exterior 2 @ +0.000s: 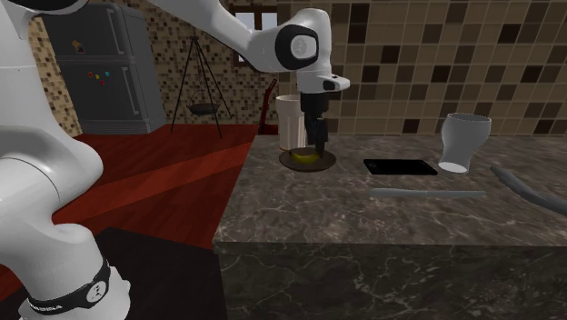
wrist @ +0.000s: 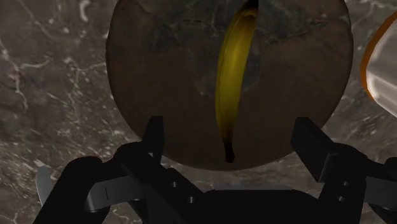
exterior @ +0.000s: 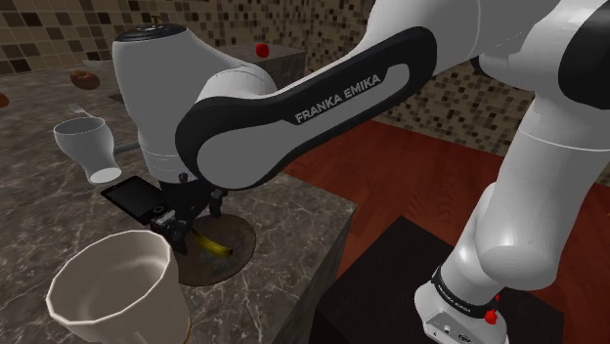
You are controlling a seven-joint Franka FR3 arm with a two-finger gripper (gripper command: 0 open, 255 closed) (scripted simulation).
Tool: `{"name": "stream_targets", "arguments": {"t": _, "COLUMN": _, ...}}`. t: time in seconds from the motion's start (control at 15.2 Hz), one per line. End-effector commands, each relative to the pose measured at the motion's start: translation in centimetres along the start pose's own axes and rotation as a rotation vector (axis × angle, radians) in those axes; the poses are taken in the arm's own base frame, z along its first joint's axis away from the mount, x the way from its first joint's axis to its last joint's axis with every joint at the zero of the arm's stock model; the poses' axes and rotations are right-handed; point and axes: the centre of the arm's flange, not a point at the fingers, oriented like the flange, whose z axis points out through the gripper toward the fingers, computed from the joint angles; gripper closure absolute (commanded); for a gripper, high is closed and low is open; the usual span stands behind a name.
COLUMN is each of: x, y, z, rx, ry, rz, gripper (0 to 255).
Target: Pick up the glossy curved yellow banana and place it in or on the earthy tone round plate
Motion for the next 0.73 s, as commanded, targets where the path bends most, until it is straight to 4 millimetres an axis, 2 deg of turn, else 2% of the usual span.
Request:
{"name": "stream_targets", "arguments": {"t": 0.0, "x": 0.0, "y": 0.0, "z": -1.9, "rx": 0.0, "ry": 0.0, "rz": 0.0, "gripper": 0}}
{"name": "stream_targets", "arguments": {"t": 0.13, "x": 0.0, "y": 0.0, "z": -4.3, "rx": 0.0, "ry": 0.0, "rz": 0.0, "gripper": 0}}
{"name": "stream_targets", "arguments": {"t": 0.66, "x": 0.0, "y": 0.0, "z": -4.3, "rx": 0.0, "ry": 0.0, "rz": 0.0, "gripper": 0}}
